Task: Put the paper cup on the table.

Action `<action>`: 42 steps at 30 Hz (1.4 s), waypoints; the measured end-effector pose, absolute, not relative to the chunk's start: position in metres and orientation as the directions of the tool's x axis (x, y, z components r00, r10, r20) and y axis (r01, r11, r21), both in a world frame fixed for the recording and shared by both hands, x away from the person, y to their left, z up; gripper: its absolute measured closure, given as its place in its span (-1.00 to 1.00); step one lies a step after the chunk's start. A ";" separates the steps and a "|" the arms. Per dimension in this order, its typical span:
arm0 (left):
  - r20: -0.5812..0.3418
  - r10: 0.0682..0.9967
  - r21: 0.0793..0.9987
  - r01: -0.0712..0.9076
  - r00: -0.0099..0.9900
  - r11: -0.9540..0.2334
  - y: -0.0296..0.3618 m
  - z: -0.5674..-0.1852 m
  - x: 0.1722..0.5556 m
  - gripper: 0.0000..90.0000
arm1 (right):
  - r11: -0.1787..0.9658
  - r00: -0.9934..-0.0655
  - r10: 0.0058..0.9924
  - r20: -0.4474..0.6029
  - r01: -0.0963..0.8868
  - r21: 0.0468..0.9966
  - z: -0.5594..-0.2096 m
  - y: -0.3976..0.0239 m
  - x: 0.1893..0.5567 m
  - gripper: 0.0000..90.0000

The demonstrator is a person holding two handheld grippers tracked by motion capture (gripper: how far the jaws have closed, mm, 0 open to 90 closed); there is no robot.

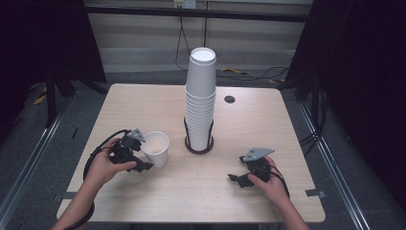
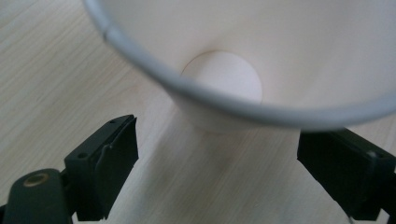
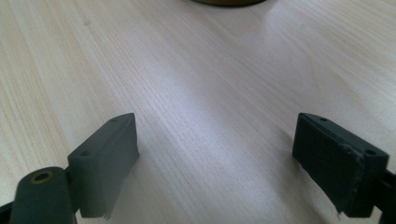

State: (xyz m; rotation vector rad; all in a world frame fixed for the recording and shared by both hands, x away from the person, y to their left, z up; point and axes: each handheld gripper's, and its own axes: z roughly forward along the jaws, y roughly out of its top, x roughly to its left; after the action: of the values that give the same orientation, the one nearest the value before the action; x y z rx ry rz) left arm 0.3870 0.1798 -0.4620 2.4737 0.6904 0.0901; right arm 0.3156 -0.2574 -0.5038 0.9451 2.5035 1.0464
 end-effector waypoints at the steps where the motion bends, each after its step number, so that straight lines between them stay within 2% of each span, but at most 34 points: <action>1: -0.092 0.497 0.544 0.462 0.863 -0.701 0.182 -0.465 0.386 -0.72 | 0.527 -0.752 0.660 0.005 0.467 0.710 -0.504 -0.257 0.316 -0.70; 7: -0.070 0.503 0.556 0.452 0.861 -0.698 0.188 -0.469 0.383 -0.69 | 0.527 -0.752 0.659 0.005 0.467 0.710 -0.504 -0.257 0.316 -0.70; 17: -0.090 0.528 0.575 0.477 0.844 -0.665 0.196 -0.485 0.376 -0.68 | 0.527 -0.752 0.659 0.005 0.466 0.710 -0.504 -0.257 0.316 -0.70; 33: -0.048 0.519 0.573 0.449 0.854 -0.686 0.208 -0.498 0.365 -0.67 | 0.528 -0.754 0.657 0.002 0.463 0.711 -0.504 -0.257 0.315 -0.69; 42: -0.045 0.522 0.620 0.434 0.852 -0.654 0.212 -0.503 0.361 -0.74 | 0.528 -0.754 0.657 0.004 0.464 0.711 -0.504 -0.257 0.315 -0.69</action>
State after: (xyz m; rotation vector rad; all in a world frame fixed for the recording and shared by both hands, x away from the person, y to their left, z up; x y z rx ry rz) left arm 0.3614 0.2118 -0.5034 2.3811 0.6920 0.1804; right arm 0.3152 -0.2573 -0.5038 0.9407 2.5054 1.0483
